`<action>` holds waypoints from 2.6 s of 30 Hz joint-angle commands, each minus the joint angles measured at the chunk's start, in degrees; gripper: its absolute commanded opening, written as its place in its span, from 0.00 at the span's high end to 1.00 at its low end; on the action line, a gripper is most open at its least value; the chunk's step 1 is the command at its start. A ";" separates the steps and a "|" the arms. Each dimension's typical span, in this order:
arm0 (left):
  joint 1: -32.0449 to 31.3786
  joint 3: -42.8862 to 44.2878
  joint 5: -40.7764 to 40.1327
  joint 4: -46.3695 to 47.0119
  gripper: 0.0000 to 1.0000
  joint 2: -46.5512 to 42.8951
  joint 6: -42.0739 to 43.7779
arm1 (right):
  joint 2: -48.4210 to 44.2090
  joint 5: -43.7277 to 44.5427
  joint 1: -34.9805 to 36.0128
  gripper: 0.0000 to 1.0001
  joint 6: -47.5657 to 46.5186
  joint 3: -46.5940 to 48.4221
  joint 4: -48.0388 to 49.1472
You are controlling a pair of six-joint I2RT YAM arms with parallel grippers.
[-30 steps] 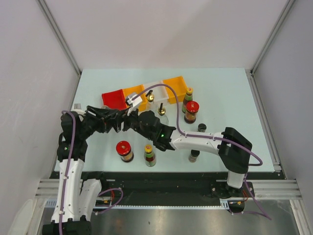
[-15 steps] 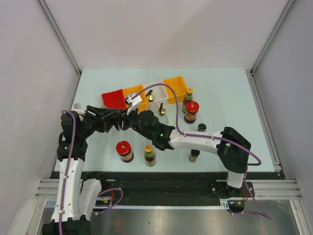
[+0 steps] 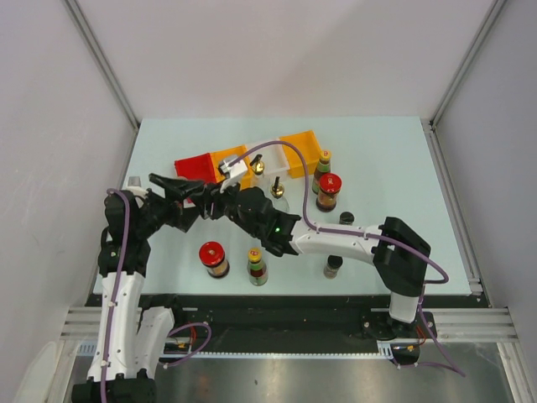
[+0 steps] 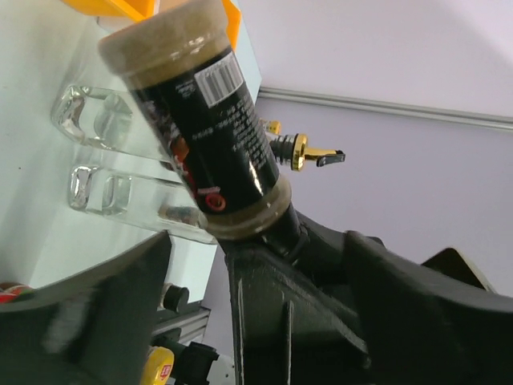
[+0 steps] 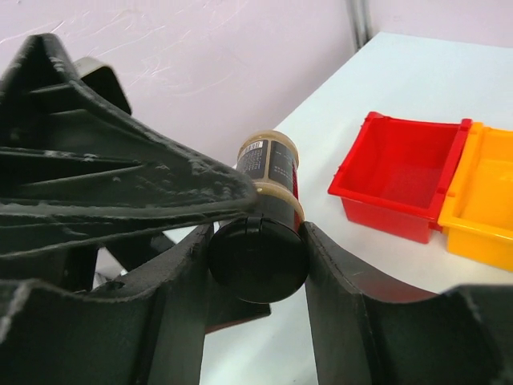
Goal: Organize the condiment bottles
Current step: Place the bottle in the storage box.
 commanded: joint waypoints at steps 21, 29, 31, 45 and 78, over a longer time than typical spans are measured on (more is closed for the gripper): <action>-0.33 6.47 0.89 3.18 0.00 0.59 3.01 | -7.96 -0.01 -10.63 1.00 -4.35 16.32 -17.36; -0.33 4.72 -0.43 4.67 0.00 2.52 5.91 | -8.76 -1.85 -22.49 1.00 -4.53 26.51 -38.18; -0.33 4.11 -0.95 5.11 0.00 3.49 6.70 | -7.44 -3.78 -27.15 1.00 -4.79 29.24 -41.09; -0.33 8.06 -5.61 -1.56 0.00 14.83 22.96 | 19.90 -14.95 -42.19 1.00 -13.05 64.69 -68.18; -0.33 -0.03 -7.81 1.51 0.00 22.38 28.33 | 36.42 -20.14 -46.33 1.00 -21.23 65.55 -67.12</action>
